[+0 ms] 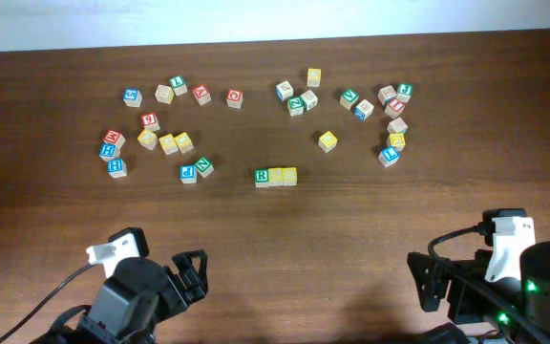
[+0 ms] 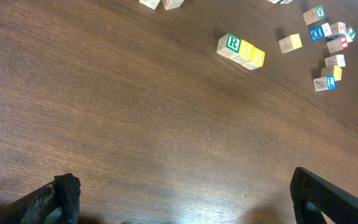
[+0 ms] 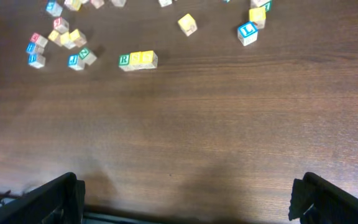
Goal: Spell out RSS
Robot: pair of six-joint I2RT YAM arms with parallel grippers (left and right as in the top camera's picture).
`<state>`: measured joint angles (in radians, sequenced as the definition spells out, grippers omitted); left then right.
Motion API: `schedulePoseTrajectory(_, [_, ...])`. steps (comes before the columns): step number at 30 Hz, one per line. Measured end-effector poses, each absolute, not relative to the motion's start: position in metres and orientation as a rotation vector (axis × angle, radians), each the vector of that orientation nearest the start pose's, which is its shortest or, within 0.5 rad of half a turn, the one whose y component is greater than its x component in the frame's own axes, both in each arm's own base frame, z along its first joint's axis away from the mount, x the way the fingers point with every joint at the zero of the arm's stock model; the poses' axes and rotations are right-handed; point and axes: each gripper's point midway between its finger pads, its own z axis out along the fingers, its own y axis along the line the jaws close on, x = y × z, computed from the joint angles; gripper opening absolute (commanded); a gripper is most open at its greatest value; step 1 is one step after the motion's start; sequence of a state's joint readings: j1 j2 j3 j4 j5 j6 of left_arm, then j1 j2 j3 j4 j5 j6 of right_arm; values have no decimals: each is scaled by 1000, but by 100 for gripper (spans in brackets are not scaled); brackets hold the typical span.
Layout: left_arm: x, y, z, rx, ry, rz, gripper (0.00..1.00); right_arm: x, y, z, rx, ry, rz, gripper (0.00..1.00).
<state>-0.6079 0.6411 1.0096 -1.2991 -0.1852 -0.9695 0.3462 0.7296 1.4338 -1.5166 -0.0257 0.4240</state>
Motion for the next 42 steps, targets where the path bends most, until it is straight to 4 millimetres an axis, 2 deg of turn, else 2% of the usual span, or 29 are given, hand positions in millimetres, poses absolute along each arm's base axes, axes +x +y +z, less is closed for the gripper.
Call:
schedulePoseTrajectory(11, [150, -66, 221, -532, 2475, -429, 99, 123, 30, 323, 243, 2328, 345, 98])
schedulePoseTrajectory(16, [150, -66, 221, -532, 2475, -429, 99, 118, 11, 325, 349, 2272, 259, 98])
schedulePoseTrajectory(20, [150, -66, 221, -532, 2476, -428, 99, 123, 2, 328, 361, 2193, 212, 98])
schedulePoseTrajectory(24, [149, -65, 220, -532, 2477, -427, 99, 132, 0, 321, 283, 2098, 168, 98])
schedulePoseTrajectory(28, [150, -65, 220, -533, 2476, -424, 99, 147, 8, 317, 136, 1979, 158, 98])
schedulePoseTrajectory(30, [150, -65, 220, -533, 2476, -421, 99, 157, 17, 305, 9, 1941, 150, 98])
schedulePoseTrajectory(33, [150, -64, 219, -534, 2476, -418, 99, 175, 27, 296, -91, 1864, 157, 98])
schedulePoseTrajectory(34, [150, -64, 219, -534, 2477, -417, 99, 181, 30, 287, -126, 1852, 162, 98])
schedulePoseTrajectory(36, [150, -64, 219, -534, 2476, -417, 99, 190, 36, 274, -170, 1828, 173, 98])
schedulePoseTrajectory(42, [150, -64, 219, -534, 2476, -418, 99, 202, 46, 259, -238, 1708, 197, 98])
